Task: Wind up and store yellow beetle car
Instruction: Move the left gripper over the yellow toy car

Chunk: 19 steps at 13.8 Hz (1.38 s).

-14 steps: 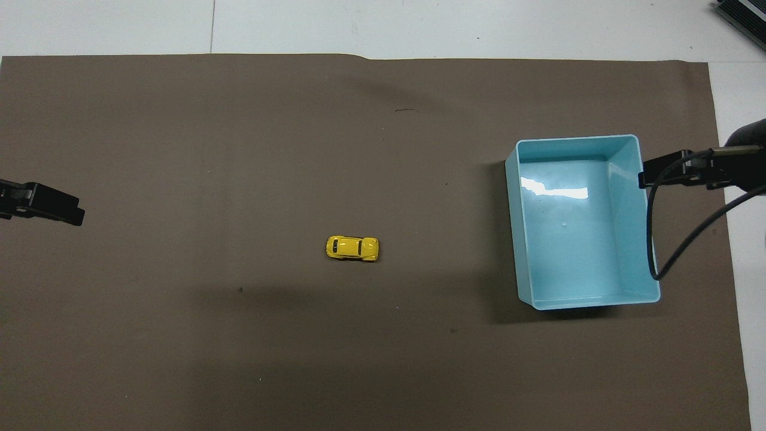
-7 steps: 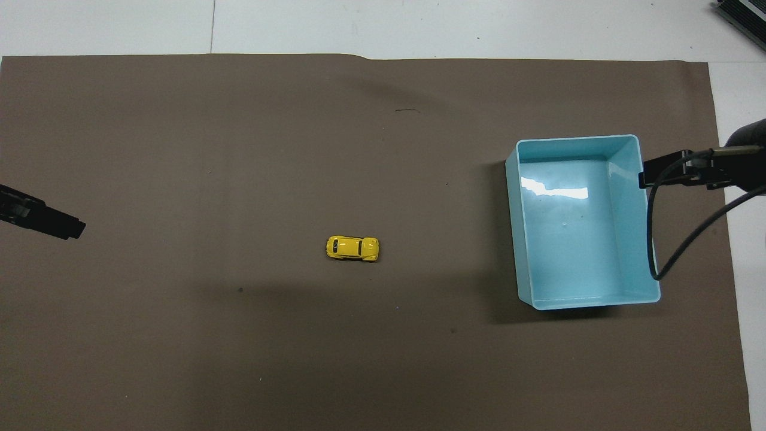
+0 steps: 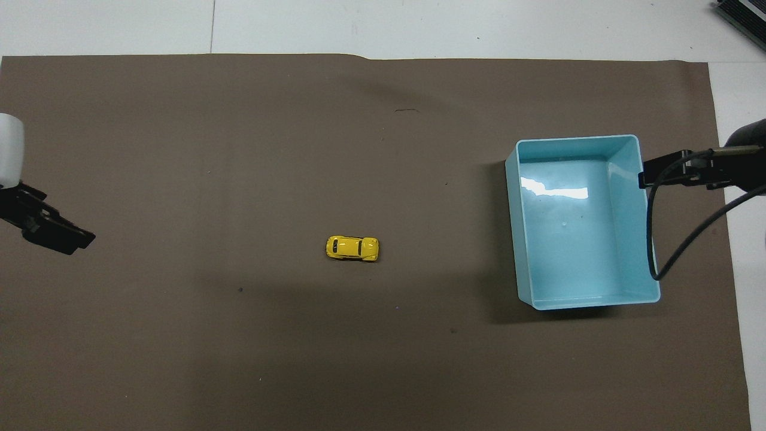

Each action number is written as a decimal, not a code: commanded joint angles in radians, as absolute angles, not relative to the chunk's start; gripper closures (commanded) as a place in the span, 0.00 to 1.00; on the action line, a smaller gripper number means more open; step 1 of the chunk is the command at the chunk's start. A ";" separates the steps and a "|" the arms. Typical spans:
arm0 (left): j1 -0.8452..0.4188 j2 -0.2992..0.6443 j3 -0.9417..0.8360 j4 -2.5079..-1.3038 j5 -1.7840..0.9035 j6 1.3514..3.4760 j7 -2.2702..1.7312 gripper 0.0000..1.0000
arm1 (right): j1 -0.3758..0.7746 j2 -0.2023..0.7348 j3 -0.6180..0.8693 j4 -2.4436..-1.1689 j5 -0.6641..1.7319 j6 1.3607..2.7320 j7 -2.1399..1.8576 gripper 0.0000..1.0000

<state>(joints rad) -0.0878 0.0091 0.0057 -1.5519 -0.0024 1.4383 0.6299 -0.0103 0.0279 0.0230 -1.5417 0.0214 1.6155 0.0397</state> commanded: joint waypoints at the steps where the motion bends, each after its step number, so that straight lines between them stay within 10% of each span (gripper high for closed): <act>1: -0.138 -0.015 -0.006 -1.580 0.011 1.424 0.650 0.00 | -0.018 0.023 0.029 -1.536 0.031 1.608 0.055 0.00; 19: -0.442 0.084 -0.021 -1.724 -0.009 1.839 0.729 0.00 | -0.020 0.023 0.029 -1.537 0.031 1.608 0.055 0.00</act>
<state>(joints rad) -0.3987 0.0444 -0.0387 -1.7116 -0.0072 1.7759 0.7013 -0.0102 0.0279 0.0230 -1.5417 0.0215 1.6155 0.0397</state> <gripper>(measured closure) 0.000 0.000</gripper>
